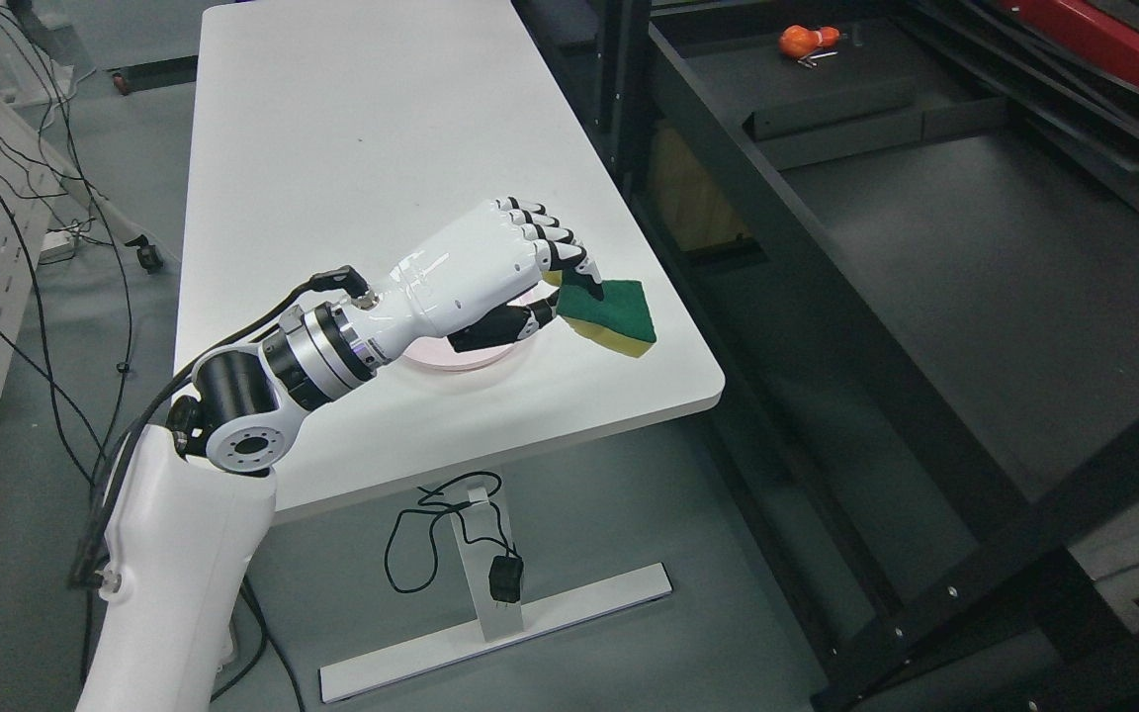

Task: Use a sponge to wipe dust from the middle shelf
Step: 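Carry the sponge in the left hand toward the dark metal shelf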

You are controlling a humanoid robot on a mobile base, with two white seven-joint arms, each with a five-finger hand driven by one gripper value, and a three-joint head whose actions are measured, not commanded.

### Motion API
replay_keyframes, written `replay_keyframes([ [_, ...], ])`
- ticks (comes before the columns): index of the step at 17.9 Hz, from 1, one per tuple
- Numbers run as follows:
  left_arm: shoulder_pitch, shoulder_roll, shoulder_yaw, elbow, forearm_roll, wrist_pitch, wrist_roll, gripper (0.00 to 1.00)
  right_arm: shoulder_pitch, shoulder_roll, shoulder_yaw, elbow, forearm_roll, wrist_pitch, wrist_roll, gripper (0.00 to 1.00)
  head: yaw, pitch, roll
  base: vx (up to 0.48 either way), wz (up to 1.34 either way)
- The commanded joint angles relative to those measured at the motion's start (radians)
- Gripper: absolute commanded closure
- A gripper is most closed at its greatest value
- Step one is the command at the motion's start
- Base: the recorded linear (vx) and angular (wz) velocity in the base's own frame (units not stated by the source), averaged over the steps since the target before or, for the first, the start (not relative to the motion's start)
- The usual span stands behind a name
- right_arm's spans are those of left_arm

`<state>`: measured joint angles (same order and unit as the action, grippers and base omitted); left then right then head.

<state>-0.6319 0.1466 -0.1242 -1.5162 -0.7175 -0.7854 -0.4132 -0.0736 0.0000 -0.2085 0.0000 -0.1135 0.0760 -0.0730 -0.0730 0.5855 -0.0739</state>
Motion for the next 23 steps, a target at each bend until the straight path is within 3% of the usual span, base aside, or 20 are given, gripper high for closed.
replay_keyframes([
  [1, 0.018, -0.03, 0.002, -0.021, 0.0, 0.0, -0.001, 1.0, 0.0, -0.017, 0.0, -0.017, 0.0, 0.001, -0.001, 0.0, 0.0, 0.0, 0.0, -0.242, -0.4],
  [8, 0.027, -0.129, -0.031, -0.016, 0.004, 0.0, -0.048, 1.0, 0.0, -0.017, 0.0, -0.017, 0.0, 0.001, -0.001, 0.0, 0.0, 0.0, 0.0, -0.242, -0.5],
  [17, 0.052, -0.129, -0.101, -0.016, 0.0, 0.0, -0.052, 1.0, 0.0, -0.017, 0.0, -0.017, 0.0, 0.001, -0.001, 0.0, 0.0, 0.0, 0.0, -0.273, -0.74],
  [23, -0.04, -0.129, -0.201, 0.002, 0.027, 0.0, -0.052, 0.99, 0.0, -0.017, 0.0, -0.017, 0.0, 0.001, -0.001, 0.0, 0.0, 0.0, 0.0, -0.174, -0.8],
])
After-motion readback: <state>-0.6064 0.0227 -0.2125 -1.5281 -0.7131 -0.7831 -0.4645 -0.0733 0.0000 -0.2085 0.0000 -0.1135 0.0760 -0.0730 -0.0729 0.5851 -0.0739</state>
